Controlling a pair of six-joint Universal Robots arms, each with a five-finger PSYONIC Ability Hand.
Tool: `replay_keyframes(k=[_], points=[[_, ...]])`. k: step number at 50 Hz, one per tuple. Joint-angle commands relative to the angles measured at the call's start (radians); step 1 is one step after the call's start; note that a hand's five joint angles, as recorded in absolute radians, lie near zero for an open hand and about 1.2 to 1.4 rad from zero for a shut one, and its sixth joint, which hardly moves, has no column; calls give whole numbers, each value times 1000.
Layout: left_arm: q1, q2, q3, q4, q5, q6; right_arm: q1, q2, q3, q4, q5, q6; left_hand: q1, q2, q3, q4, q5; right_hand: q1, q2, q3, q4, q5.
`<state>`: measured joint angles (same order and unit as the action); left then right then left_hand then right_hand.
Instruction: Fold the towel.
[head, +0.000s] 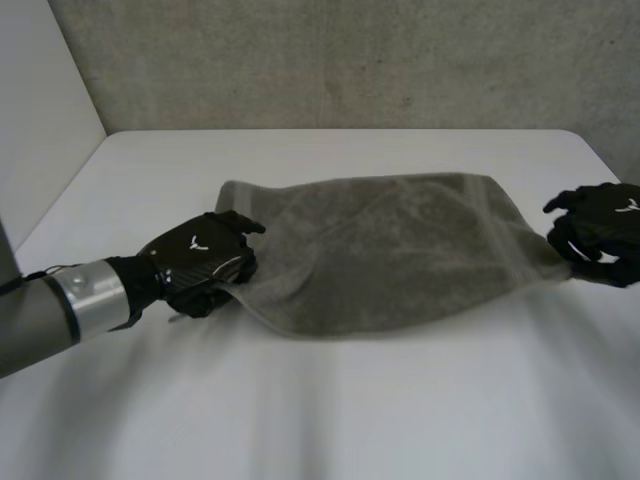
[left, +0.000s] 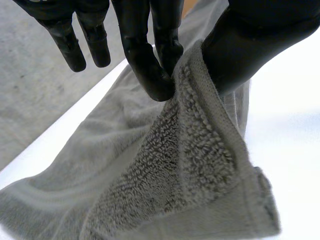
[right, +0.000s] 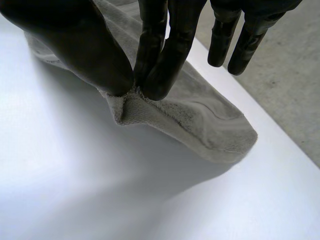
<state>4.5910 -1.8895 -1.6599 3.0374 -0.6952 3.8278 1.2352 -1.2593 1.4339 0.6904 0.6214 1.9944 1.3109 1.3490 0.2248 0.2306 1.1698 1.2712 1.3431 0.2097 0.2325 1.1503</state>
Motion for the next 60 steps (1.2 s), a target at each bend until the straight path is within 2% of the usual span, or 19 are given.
replay_keyframes(k=[1, 3, 7, 12, 14, 24, 32, 34, 35, 37, 38, 40, 41, 43, 44, 46, 49, 54, 60], points=[[22, 115, -61, -124, 94, -2, -135, -14, 33, 361, -40, -383, 85, 47, -50, -56, 52, 125, 53, -35, -58, 71], [41, 171, -92, -205, 146, 25, -164, -11, 33, 429, -43, -461, 85, 47, -50, -56, 52, 125, 53, -35, -58, 71], [51, 191, -95, -275, 158, 78, -204, -2, 20, 537, -72, -572, 85, 47, -50, -56, 52, 125, 53, -35, -58, 71], [52, 173, -61, -365, 151, 179, -241, 58, -75, 567, -242, -595, 85, 47, -50, -56, 52, 125, 53, -35, -58, 71], [49, 153, -49, -371, 151, 197, -229, 93, -111, 569, -250, -588, 85, 47, -50, -56, 52, 125, 53, -35, -58, 71], [-7, -91, 123, -378, 117, 200, -66, 324, -449, 566, -238, -362, 85, 47, -50, -56, 52, 125, 53, -35, -58, 71], [-32, -255, 298, -364, 46, 196, 69, 497, -708, 502, -129, -187, 85, 47, -50, -56, 52, 125, 53, -35, -58, 71], [-43, -301, 359, -335, 22, 190, 118, 543, -776, 369, -47, -61, 85, 47, -50, -56, 52, 125, 53, -35, -58, 71], [-43, -301, 359, -335, 22, 190, 118, 543, -776, 368, -46, -60, 85, 47, -50, -56, 52, 125, 53, -35, -58, 71], [-46, -327, 403, -290, -18, 150, 164, 549, -791, 157, 58, 94, 85, 47, -50, -56, 52, 125, 53, -35, -58, 71], [-46, -327, 404, -290, -18, 150, 164, 549, -791, 156, 58, 95, 85, 47, -50, -56, 52, 125, 53, -35, -58, 71], [-47, -333, 439, -208, -53, 75, 199, 535, -777, -70, 131, 254, 85, 47, -50, -56, 52, 125, 53, -35, -58, 71], [-47, -333, 439, -207, -53, 75, 199, 535, -777, -71, 132, 254, 85, 47, -50, -56, 52, 125, 53, -35, -58, 71], [-47, -332, 448, -150, -72, 32, 220, 505, -738, -274, 167, 404, 85, 47, -50, -56, 52, 125, 53, -35, -58, 71], [-47, -329, 453, -93, -90, -14, 221, 505, -738, -275, 167, 405, 85, 47, -50, -56, 52, 125, 53, -35, -58, 71], [-50, -326, 454, 19, -118, -101, 248, 480, -689, -455, 198, 528, 85, 47, -50, -56, 52, 125, 53, -35, -58, 71], [-60, -326, 454, 121, -147, -177, 277, 471, -656, -563, 231, 608, 85, 47, -50, -56, 52, 125, 53, -35, -58, 71], [-78, -330, 451, 208, -171, -238, 319, 478, -621, -614, 258, 626, 85, 47, -50, -56, 52, 125, 53, -35, -58, 71], [-96, -353, 448, 248, -173, -241, 346, 492, -587, -647, 279, 623, 85, 47, -50, -56, 52, 125, 53, -35, -58, 71]])
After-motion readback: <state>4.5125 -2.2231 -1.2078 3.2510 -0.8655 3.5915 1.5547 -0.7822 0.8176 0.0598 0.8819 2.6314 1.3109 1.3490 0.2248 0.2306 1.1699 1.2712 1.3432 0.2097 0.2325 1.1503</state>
